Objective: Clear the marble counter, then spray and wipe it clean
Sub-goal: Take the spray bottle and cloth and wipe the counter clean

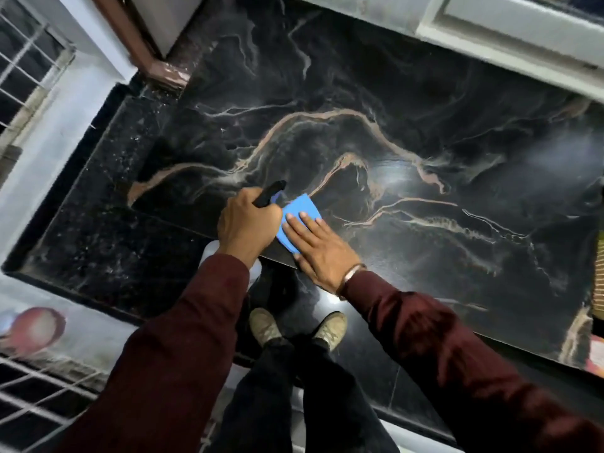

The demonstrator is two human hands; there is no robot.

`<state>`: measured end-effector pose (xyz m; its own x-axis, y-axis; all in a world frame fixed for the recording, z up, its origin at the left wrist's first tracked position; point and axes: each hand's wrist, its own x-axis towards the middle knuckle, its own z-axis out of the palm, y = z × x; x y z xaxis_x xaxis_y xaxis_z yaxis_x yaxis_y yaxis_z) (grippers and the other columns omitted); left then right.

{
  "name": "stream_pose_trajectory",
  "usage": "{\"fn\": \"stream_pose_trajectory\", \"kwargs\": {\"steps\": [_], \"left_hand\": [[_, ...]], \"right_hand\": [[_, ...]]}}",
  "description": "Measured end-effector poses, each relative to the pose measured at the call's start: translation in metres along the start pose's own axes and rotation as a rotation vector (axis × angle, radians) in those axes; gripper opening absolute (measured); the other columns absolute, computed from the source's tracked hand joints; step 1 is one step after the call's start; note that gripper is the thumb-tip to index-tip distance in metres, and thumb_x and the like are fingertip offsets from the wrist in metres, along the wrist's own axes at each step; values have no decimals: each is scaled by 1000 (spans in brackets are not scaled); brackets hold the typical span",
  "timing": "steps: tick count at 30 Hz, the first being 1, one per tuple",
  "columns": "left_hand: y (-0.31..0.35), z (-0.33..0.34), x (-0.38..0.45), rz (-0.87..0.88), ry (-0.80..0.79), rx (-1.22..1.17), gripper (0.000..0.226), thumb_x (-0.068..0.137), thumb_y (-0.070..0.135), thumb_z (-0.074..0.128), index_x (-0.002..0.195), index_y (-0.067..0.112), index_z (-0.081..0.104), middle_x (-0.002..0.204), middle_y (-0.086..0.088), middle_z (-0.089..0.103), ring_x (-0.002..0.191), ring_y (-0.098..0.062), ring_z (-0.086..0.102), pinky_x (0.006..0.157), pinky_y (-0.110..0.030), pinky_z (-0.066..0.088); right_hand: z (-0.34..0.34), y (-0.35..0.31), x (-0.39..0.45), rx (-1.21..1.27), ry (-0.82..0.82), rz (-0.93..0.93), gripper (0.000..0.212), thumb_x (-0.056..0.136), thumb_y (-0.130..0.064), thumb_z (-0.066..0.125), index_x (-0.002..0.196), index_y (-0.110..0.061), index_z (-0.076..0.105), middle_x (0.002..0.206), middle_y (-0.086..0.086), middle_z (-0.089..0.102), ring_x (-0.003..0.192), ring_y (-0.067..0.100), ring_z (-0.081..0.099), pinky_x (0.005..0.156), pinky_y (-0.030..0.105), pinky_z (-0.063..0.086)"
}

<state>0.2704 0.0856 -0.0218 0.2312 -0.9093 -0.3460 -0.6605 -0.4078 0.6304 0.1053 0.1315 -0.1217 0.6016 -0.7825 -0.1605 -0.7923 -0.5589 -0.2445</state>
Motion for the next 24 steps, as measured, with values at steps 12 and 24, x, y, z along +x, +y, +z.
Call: {"fn": "stream_pose_trajectory", "kwargs": {"steps": [12, 24], "left_hand": [[-14, -10, 15, -25, -21, -67, 22, 86, 19, 59, 65, 20, 52, 78, -7, 60, 86, -39, 56, 71, -35, 39], [-15, -23, 11, -7, -18, -103, 15, 83, 26, 58, 71, 18, 63, 74, -4, 62, 87, -39, 63, 75, -40, 51]], "right_hand": [[-13, 17, 13, 36, 109, 389, 61, 93, -33, 23, 149, -8, 28, 156, 15, 24, 143, 37, 20, 116, 47, 16], [-2, 33, -78, 94, 157, 748, 60, 96, -35, 20, 149, -7, 26, 157, 13, 23, 144, 35, 19, 116, 52, 20]]}}
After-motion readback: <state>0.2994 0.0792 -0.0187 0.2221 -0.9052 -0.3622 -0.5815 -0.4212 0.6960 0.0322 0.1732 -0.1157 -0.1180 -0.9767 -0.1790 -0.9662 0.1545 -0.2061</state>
